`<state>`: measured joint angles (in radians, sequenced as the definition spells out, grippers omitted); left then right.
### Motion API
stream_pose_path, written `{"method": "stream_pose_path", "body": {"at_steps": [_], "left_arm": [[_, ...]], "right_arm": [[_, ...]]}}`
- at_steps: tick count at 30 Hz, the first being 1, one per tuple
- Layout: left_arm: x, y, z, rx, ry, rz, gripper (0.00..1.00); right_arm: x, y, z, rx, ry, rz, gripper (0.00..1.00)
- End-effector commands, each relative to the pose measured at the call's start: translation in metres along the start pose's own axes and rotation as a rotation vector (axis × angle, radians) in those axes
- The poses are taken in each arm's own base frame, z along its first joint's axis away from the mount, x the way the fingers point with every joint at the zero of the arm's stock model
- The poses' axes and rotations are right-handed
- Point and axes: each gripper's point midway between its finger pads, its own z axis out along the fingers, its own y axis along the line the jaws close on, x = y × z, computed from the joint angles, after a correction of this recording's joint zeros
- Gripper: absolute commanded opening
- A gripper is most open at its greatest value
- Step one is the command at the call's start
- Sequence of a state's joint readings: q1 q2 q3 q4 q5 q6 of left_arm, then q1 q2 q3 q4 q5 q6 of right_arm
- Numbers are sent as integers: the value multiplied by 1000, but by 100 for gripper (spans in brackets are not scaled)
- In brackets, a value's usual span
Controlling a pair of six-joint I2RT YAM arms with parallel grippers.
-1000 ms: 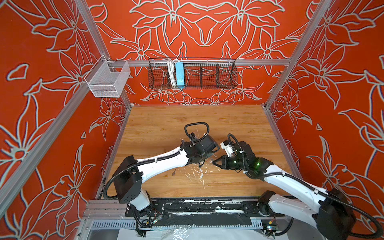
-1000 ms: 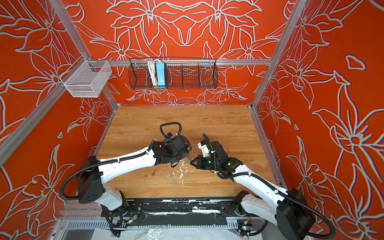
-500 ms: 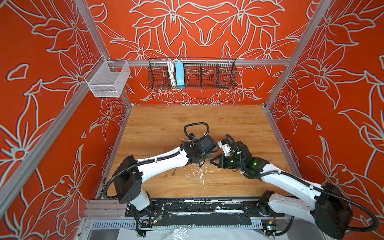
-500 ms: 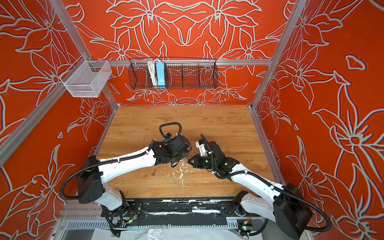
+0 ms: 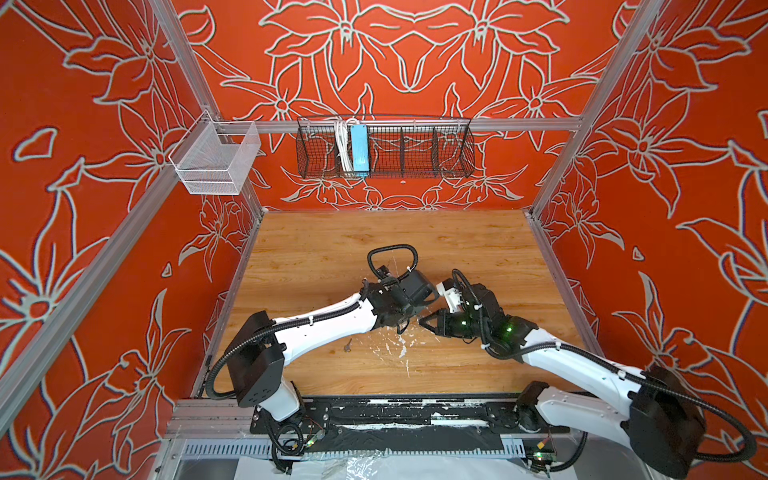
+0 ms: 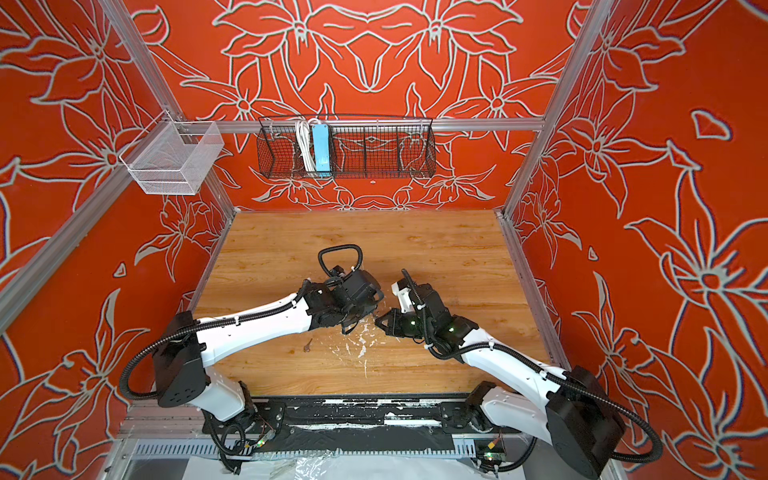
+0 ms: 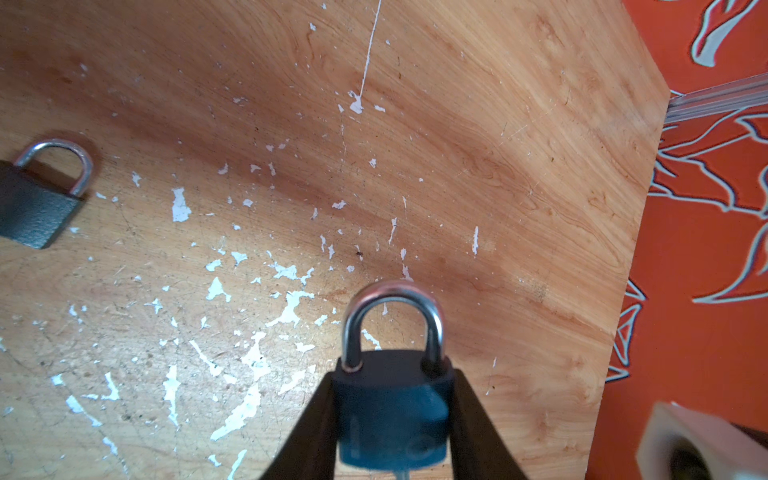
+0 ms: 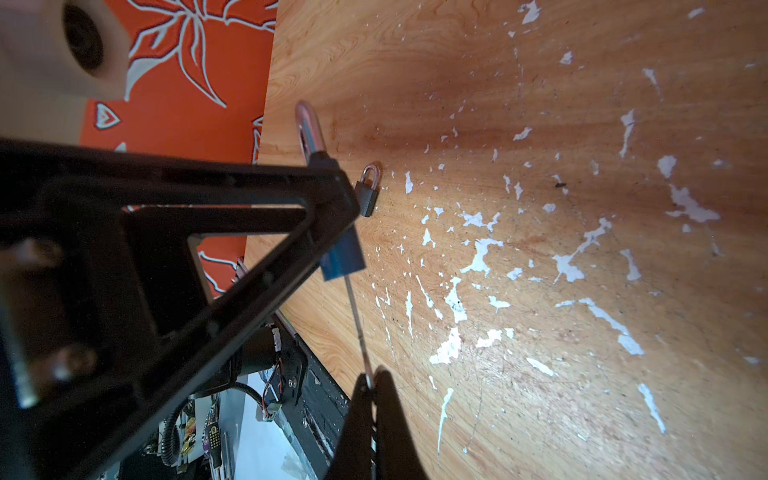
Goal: Unlock with the key
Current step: 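Insert the silver key into the padlock's keyhole with the right gripper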
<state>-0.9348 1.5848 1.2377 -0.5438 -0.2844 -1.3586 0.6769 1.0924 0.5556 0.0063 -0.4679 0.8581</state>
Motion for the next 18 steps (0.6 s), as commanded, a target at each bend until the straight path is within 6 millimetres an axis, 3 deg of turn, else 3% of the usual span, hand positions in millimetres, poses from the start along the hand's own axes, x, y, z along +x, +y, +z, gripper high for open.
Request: {"method": "stream_pose_path", "body": {"at_steps": [1,13,18], "left_arm": [[-6,-8,-12,33,-7,-28,9],[3,-6,-14,46,35,-74,5],[8,-13,-17,90,63,-94,2]], "right_arm": [[-7,7,-2,-27,-49,14,0],[-20,-4,-14,58,-140,26,0],[-24,9,-16,1,-158,3,0]]}}
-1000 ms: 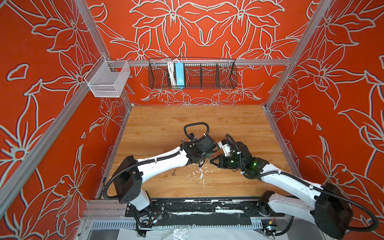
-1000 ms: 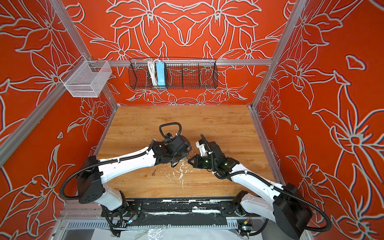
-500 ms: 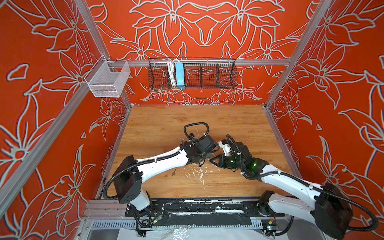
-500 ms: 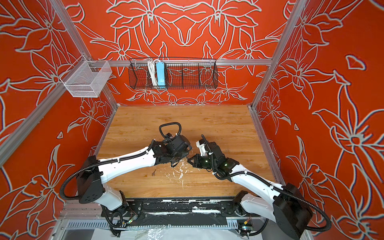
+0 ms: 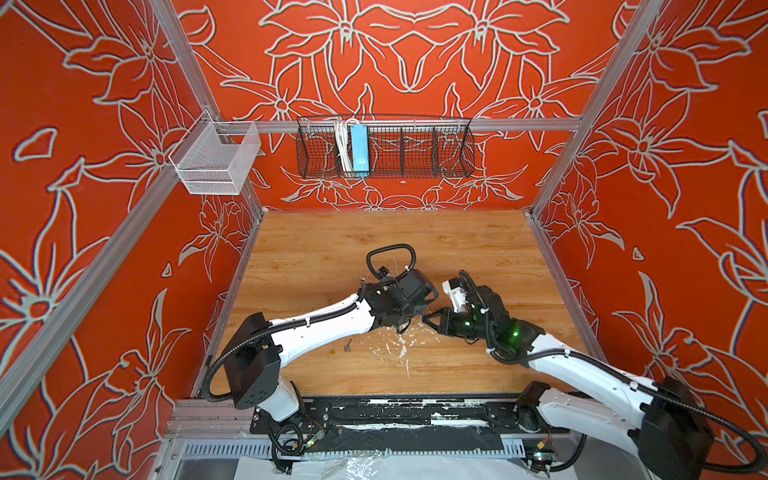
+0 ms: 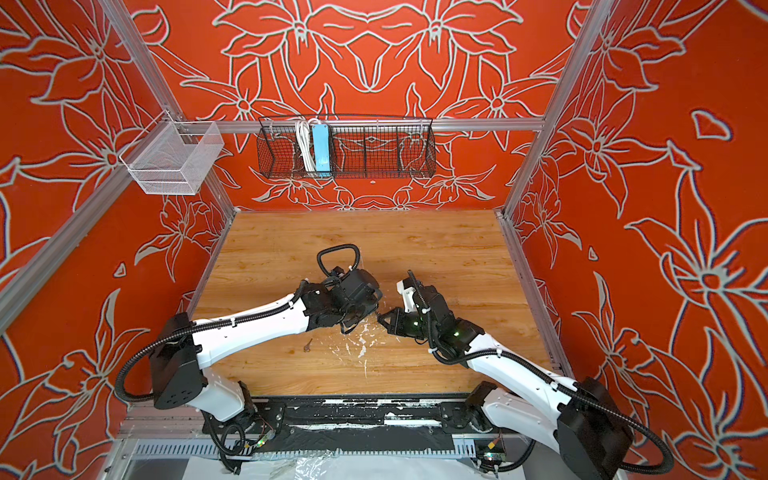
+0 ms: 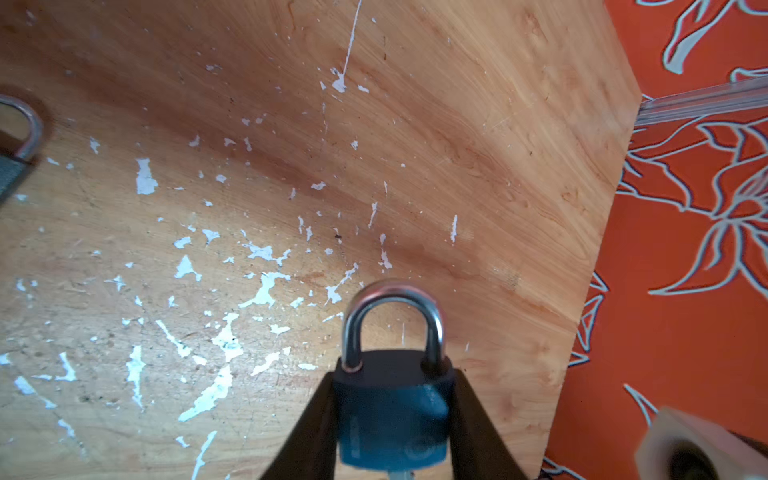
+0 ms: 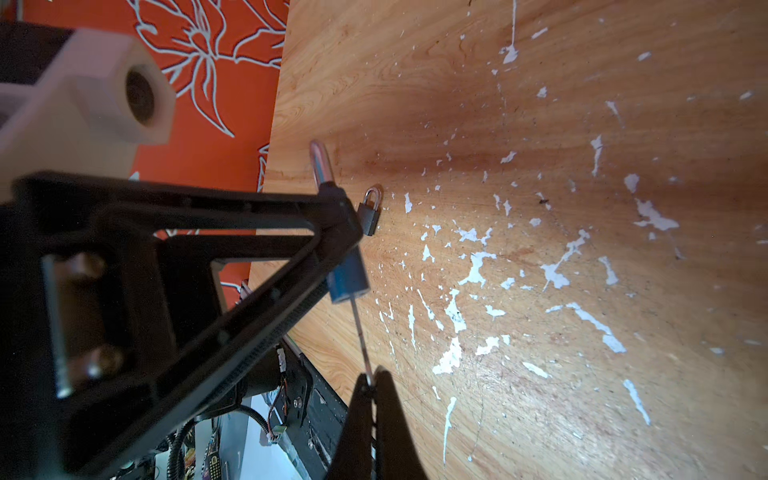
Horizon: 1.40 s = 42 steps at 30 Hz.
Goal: Unlock with the key
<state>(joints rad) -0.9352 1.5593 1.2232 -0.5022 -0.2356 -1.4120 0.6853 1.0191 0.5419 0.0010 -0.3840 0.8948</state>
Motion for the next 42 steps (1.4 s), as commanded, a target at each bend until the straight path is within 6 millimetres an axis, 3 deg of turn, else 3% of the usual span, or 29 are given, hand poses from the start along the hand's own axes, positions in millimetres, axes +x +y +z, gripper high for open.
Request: {"method": "stream_pose_path", "body": {"at_steps": [1,6,12,37,42], "left_arm": [[4,-5,-11,42,25,-30,2],[10,-14,-17,86,44,-27,0],[21,-29,-25,150,76,-16,0],[-11,-21,-46,156,-81,16,0],[-18,-19,-47,148,-116,11,0]], "right_arm": [[-14,8,-3,-23,-70,-6,0],[-20,27,-2,-96,-75,-4,0],[-31,34,1,-106,-99,-10,0],[-16,45,-4,-145,-18,-113,0],[-13,51,-4,-177,4,-123,14]]}}
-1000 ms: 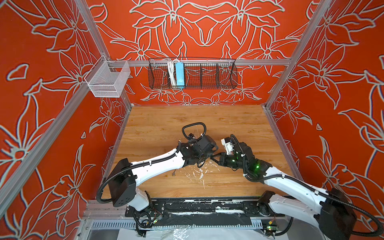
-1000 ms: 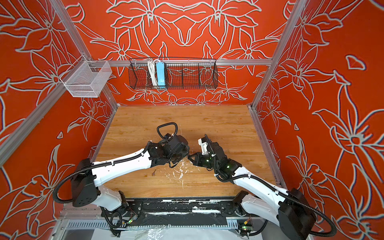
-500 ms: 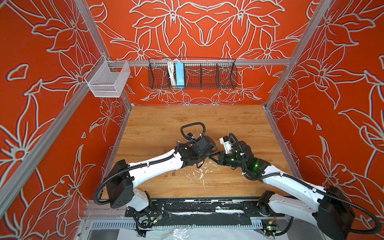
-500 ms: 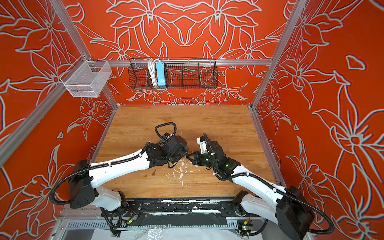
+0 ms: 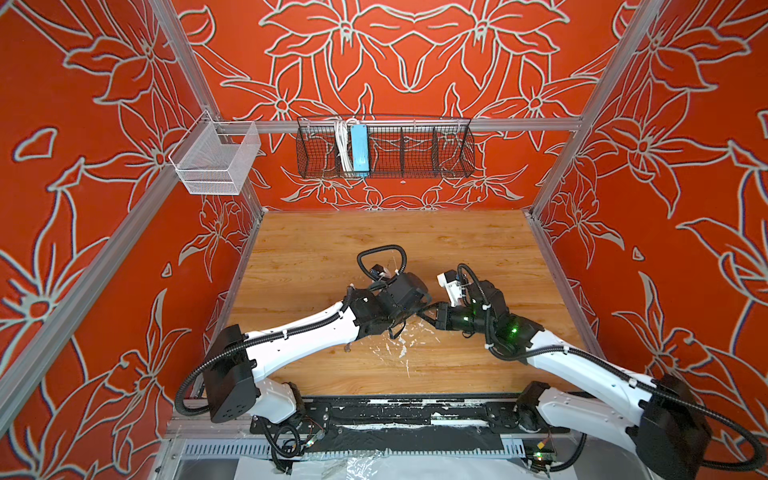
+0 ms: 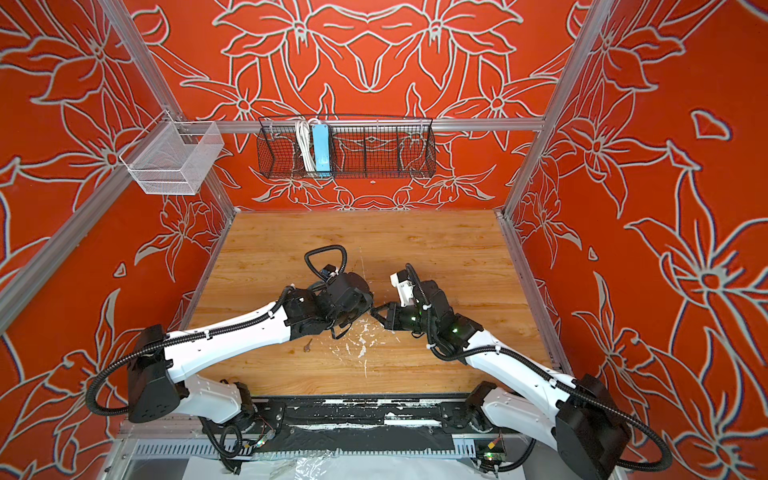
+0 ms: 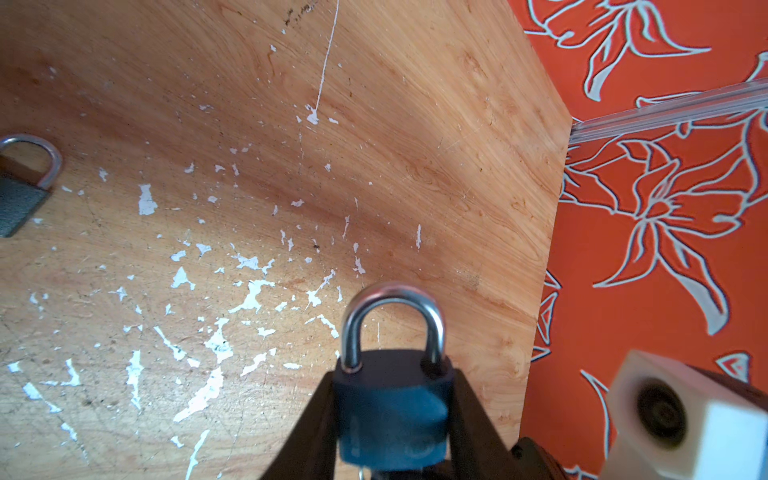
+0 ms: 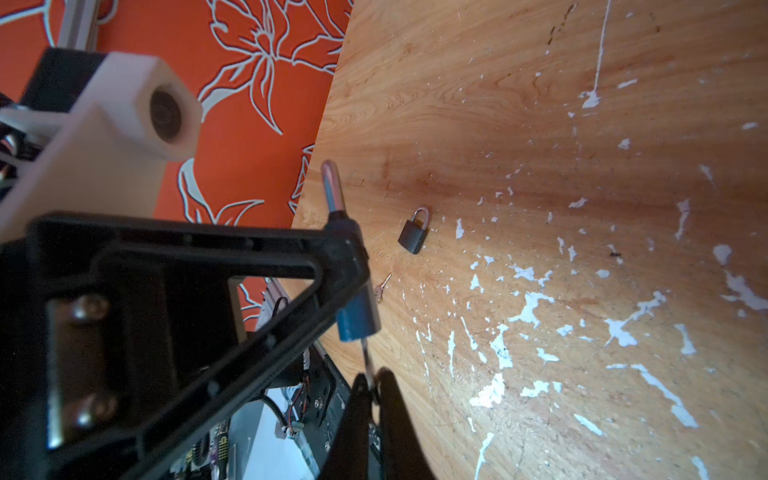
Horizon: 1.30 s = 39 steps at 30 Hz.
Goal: Unlock with the key
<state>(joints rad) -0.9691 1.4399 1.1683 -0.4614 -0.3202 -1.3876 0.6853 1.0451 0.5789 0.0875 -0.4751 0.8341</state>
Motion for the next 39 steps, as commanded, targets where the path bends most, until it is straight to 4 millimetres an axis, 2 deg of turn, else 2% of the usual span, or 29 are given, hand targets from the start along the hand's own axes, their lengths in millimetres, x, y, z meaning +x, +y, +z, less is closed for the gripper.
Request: {"method": "stream_pose_path", "body": {"at_steps": [1,7,17,22,30,39], "left_arm": [[-12,-11,-13,44,-52,-11,0],[-26,-6,-16,38,-94,-13,0],[-28,-6,-16,81,-104,-29,0],[-28,-6,-15,83,-106,-29,0],[-28,-9,-14,92,-105,-37,0],[-27,-12,-14,97,-98,-38,0]], "right_arm": [[-6,17,-3,-51,-4,-26,16],[-2,24,-10,-83,-1,-29,19],[-19,19,-20,-59,-130,50,27],[-25,19,-14,-62,-150,65,28],[-23,20,0,-60,-133,73,28],[-26,20,6,-62,-144,72,24]]}}
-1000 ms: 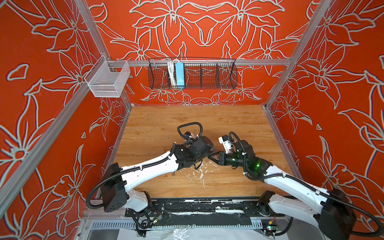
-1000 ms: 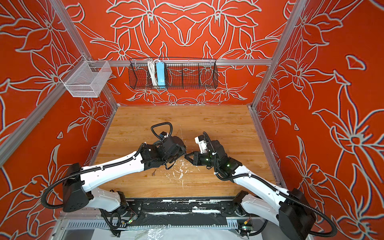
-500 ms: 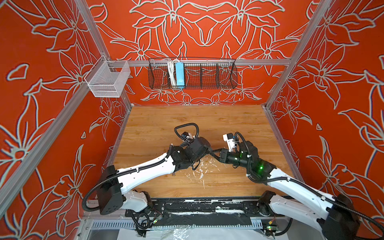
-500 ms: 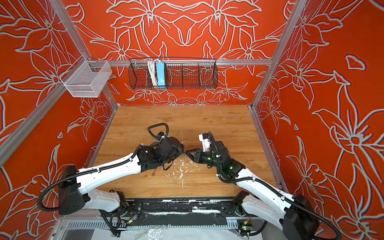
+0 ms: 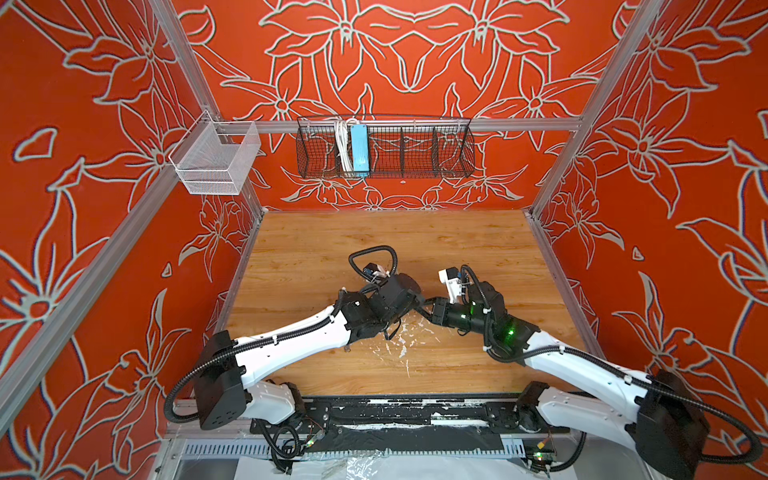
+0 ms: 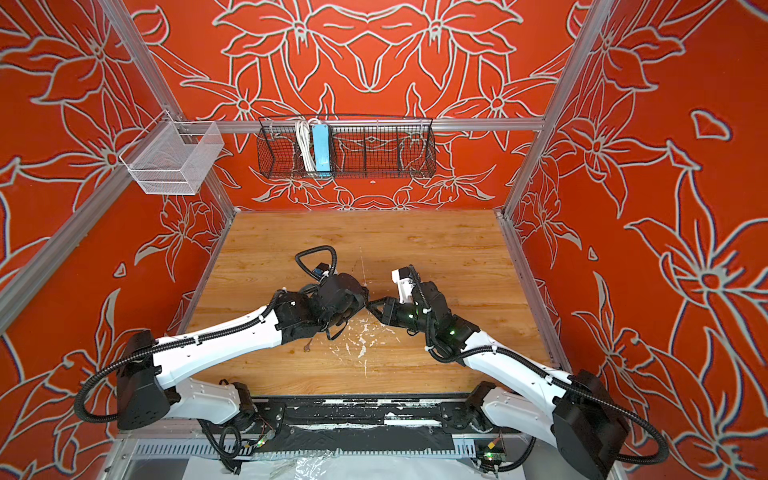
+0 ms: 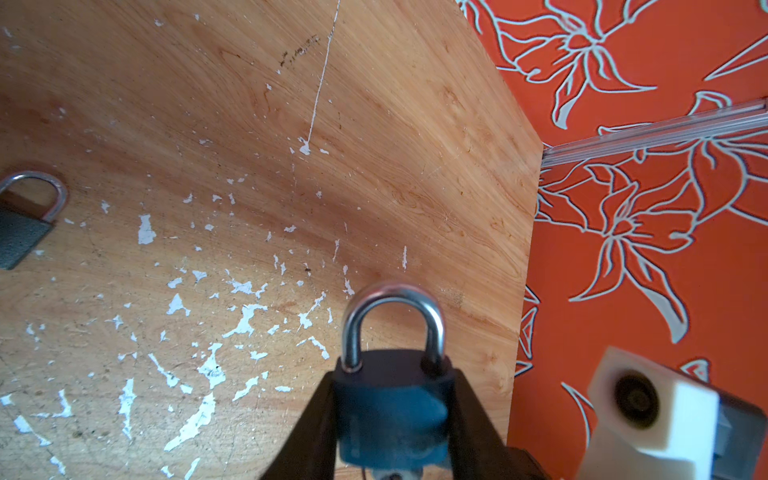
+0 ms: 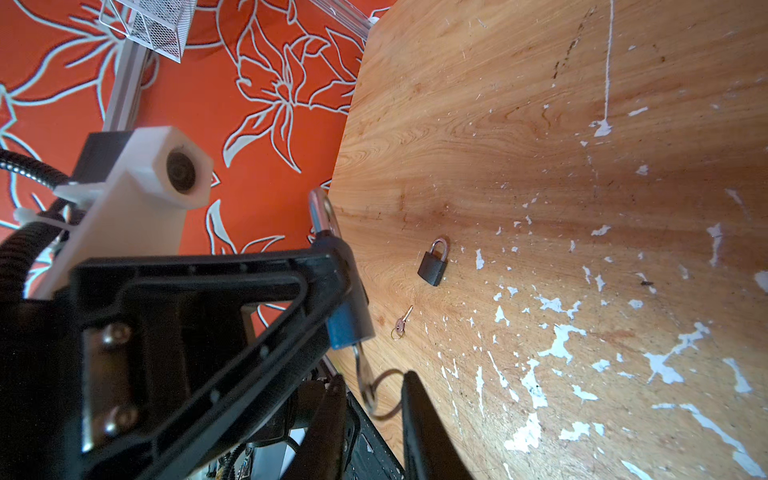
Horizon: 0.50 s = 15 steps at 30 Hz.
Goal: Unlock with the key
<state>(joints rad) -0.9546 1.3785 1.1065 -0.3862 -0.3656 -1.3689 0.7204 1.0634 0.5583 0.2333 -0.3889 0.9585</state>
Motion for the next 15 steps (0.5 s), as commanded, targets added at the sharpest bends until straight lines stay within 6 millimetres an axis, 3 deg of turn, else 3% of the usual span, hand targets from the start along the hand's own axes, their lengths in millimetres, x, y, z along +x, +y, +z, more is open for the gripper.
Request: {"method": "stream_pose_path", "body": {"at_steps": [1,15], "left_arm": [[-11,-12,-5,40,-34,-24,0],[-7,-15,-6,50,-12,-30,0]], "right_arm": [[-10,10,1,-27,-46,1,24],[-10,10,4,-32,-46,-3,9]]}}
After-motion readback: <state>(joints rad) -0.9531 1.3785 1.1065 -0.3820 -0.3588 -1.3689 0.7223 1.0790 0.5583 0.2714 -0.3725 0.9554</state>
